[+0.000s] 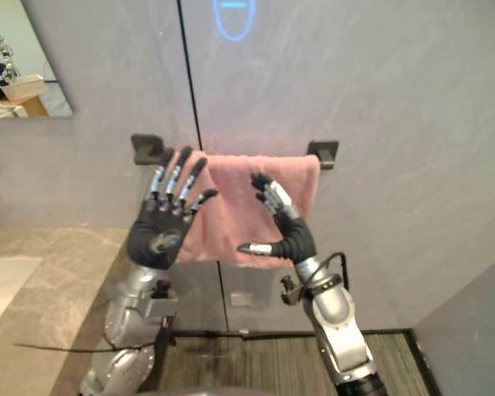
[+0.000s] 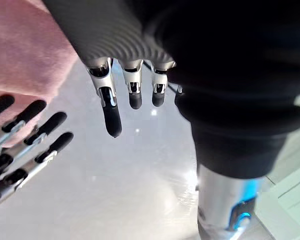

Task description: Organize washtable

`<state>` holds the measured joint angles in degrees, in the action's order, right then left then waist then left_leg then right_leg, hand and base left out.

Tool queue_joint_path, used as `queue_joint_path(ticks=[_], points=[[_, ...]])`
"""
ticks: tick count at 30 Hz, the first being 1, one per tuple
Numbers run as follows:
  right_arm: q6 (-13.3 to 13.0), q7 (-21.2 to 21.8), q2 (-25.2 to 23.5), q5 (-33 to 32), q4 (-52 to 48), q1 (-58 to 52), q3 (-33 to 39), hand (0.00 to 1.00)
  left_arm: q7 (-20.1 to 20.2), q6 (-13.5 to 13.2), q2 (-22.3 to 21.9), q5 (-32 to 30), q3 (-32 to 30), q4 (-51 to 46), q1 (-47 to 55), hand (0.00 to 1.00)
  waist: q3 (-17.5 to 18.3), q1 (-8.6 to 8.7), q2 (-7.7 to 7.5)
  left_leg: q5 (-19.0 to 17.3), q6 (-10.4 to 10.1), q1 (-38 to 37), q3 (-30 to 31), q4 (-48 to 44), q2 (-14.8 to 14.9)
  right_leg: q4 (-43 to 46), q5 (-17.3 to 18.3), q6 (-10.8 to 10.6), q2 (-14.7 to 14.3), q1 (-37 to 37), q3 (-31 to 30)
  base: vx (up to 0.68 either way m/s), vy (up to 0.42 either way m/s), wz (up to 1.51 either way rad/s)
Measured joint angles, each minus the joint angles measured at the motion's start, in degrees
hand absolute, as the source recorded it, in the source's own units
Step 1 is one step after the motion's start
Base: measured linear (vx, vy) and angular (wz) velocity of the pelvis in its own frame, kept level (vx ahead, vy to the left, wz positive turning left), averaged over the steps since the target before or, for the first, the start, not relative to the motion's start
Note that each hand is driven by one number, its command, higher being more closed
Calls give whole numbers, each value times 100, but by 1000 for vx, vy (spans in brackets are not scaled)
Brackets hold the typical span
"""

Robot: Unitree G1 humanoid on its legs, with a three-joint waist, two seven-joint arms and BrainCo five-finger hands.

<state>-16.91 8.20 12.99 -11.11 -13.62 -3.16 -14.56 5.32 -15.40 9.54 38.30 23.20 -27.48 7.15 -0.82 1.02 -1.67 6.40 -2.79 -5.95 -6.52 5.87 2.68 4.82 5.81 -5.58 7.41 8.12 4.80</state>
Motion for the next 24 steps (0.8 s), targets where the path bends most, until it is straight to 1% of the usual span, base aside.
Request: queue_joint_path(ticks=[2,5,7,9,12,15,19,22,24], points=[[62,63,20,29,347,3,-7,0,96,146,21,121,167,354,-88,0,-57,-3,13,0,0,0,0,0,1,0,-5,-7,-2,-1,-1,0,0,0],[191,75,158,60,785,49,-221,0,102,257,23,160,282,816,-242,0,-128,-2,32,0,0,0,-3,1,2,0,10,16,-2,-5,-4,0,0,0],[222,78,178,112,964,62,-261,0,101,288,21,157,364,1060,-362,0,-172,-8,33,0,0,3,-3,1,4,0,14,20,-3,-8,-4,0,0,0],[257,69,213,265,1237,175,-352,0,91,363,18,141,380,1355,-468,0,-213,27,34,-1,0,51,-2,2,6,-8,15,23,-5,-52,-2,0,0,0],[294,40,208,296,1493,273,-391,0,45,371,18,35,378,1655,-608,0,-226,41,30,-3,-5,162,2,3,16,-14,14,24,-9,-155,-5,0,0,0],[405,-79,194,513,1849,524,-432,0,-81,376,15,-94,378,2040,-761,0,-231,110,20,-1,-1,252,3,2,18,-33,-13,-4,-15,-239,-11,17,-5,-1],[441,-231,143,713,2075,620,-418,0,-282,381,8,-299,359,2403,-949,0,-229,124,5,-1,-1,295,6,-9,26,-91,-20,-3,-29,-239,-24,63,-19,1],[469,-327,72,726,2388,761,-328,0,-333,380,-40,-325,298,2619,-1140,0,-229,130,4,-1,-1,316,5,-32,37,-100,-22,1,-42,-254,-29,49,-21,0],[496,-422,66,728,2413,784,-261,0,-432,379,-61,-480,226,2729,-1229,0,-229,131,4,-1,-1,315,4,-32,41,-104,-22,2,-45,-255,-36,0,0,0]])
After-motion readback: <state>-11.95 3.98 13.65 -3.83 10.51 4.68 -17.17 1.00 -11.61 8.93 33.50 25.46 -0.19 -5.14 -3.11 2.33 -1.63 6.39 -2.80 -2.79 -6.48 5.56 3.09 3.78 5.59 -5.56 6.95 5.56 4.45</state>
